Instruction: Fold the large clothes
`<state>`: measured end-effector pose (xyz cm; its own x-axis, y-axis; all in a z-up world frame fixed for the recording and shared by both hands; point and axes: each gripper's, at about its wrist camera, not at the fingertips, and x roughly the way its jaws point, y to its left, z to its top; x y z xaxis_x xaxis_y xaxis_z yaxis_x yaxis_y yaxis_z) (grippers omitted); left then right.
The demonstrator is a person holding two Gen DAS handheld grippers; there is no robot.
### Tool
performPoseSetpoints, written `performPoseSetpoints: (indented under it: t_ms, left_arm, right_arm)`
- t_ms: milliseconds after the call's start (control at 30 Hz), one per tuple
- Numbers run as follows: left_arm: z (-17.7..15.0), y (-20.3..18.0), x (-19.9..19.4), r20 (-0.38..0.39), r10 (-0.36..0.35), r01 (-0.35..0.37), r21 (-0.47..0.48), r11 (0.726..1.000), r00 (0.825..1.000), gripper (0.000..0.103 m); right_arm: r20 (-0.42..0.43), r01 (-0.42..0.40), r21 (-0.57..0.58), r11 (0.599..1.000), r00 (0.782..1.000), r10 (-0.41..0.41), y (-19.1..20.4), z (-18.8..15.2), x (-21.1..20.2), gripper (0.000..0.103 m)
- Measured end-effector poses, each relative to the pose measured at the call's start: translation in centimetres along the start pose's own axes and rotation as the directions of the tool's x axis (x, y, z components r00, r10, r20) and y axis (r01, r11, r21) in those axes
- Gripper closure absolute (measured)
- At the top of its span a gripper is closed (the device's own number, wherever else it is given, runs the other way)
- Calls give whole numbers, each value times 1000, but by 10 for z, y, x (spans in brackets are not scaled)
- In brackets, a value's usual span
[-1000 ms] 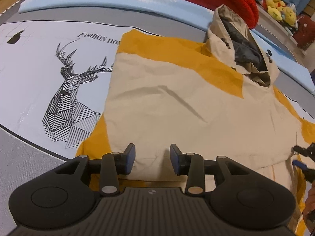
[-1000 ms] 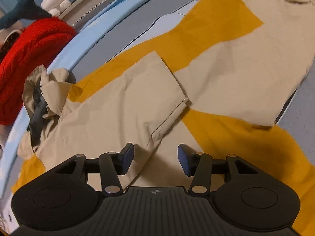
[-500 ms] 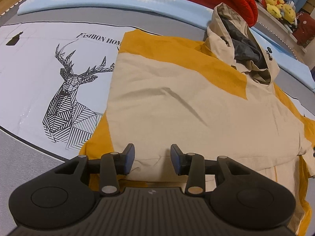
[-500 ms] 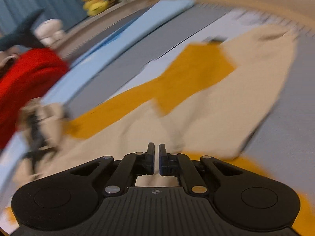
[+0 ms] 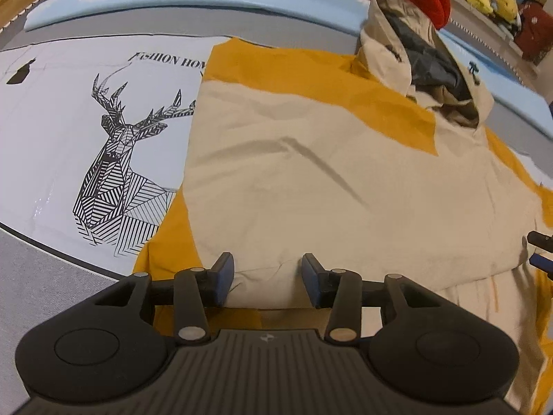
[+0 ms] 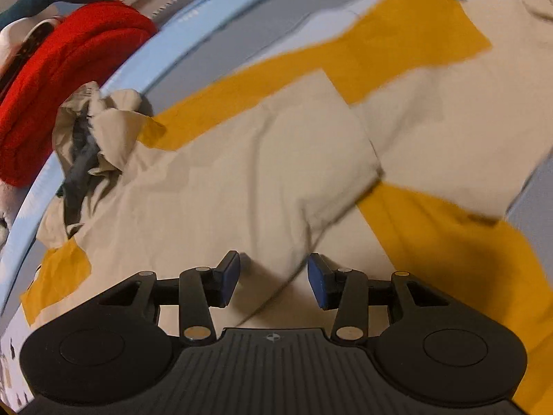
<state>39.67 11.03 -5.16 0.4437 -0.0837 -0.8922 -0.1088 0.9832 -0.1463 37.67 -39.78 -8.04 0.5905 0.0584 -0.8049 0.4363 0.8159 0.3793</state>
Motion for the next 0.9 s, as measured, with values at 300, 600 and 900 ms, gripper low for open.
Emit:
performPoseSetpoints:
  t_ms: [300, 600, 900]
  left_arm:
    - [4, -30, -33, 87, -10, 3, 84, 996, 996, 49]
    - [-12, -70, -68, 151, -52, 23, 192, 981, 987, 41]
    - [-36, -98, -86, 164, -81, 33, 272, 962, 983, 37]
  right_arm:
    - [143, 14, -114, 993, 990, 2, 21, 7, -34, 58]
    - [307, 49, -353, 934, 949, 66, 47, 0, -87, 55]
    - [354, 70, -359, 931, 933, 67, 27, 0, -128, 53]
